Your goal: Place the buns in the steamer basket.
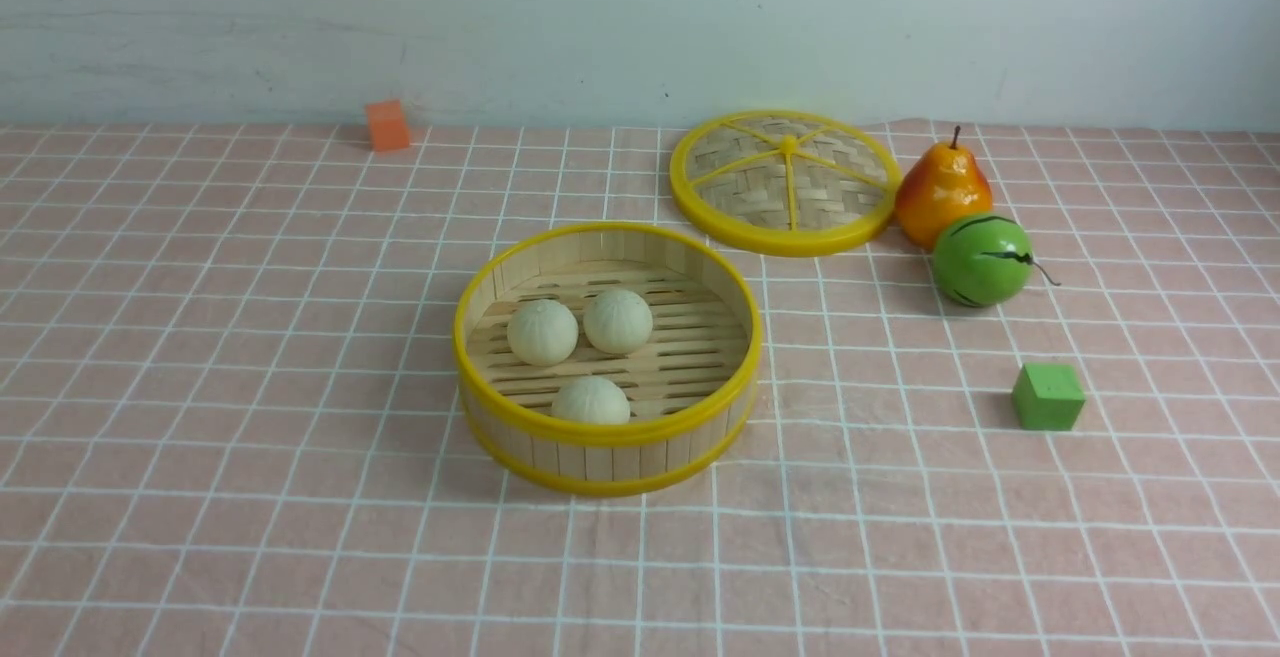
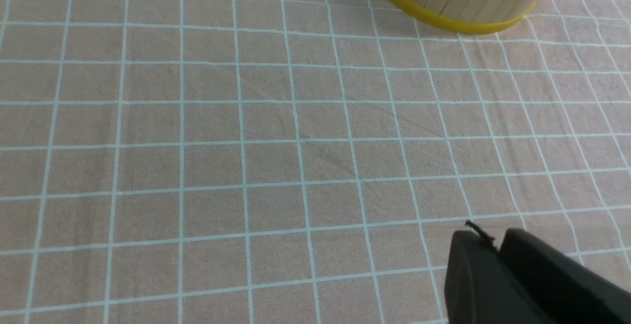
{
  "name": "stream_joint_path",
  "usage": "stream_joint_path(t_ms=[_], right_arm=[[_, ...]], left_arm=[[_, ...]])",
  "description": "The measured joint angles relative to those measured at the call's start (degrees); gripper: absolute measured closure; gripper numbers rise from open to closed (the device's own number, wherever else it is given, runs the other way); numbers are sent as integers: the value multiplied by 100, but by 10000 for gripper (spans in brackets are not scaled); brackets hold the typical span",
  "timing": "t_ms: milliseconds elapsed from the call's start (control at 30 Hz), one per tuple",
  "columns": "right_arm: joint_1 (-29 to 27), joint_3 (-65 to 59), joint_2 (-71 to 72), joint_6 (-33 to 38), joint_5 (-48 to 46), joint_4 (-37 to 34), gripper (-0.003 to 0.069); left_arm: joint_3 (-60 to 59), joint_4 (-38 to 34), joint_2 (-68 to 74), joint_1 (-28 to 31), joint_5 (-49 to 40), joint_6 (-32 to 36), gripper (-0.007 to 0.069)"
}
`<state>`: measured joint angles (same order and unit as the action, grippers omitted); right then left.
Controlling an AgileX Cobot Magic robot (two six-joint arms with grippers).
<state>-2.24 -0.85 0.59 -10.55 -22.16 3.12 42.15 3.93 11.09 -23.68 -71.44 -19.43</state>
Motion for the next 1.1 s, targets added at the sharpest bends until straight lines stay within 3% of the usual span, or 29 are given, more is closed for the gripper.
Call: stream_joint_path(t_ms=[200,300,433,467,500,567,700,933,1100], right_arm=[[0,0,0,0,0,0,663],[0,0,0,0,0,0,662],[0,0,0,0,0,0,659],[0,0,0,0,-2,0,658],[0,0,0,0,-2,0,658],[0,0,0,0,-2,0,657],[0,0,0,0,-2,0,652],[0,0,0,0,-2,-5,647],[0,0,0,0,-2,-5,645]], left_arm=[[-132,7,0,0,6,-15,551],[-422,-15,0,79,716,-120,554],[-983,-19,-2,503,2665,-128,595],[-1379,-22,-41,719,3778,-128,624],[-1433,-22,-57,782,4058,-128,628],[-2149,-54,-232,1173,5569,-128,638],[-3295,-115,-714,1835,7004,-128,638],[-4307,-158,-1165,2333,6737,-133,638],[-4379,-177,-1165,2333,5449,-127,638]])
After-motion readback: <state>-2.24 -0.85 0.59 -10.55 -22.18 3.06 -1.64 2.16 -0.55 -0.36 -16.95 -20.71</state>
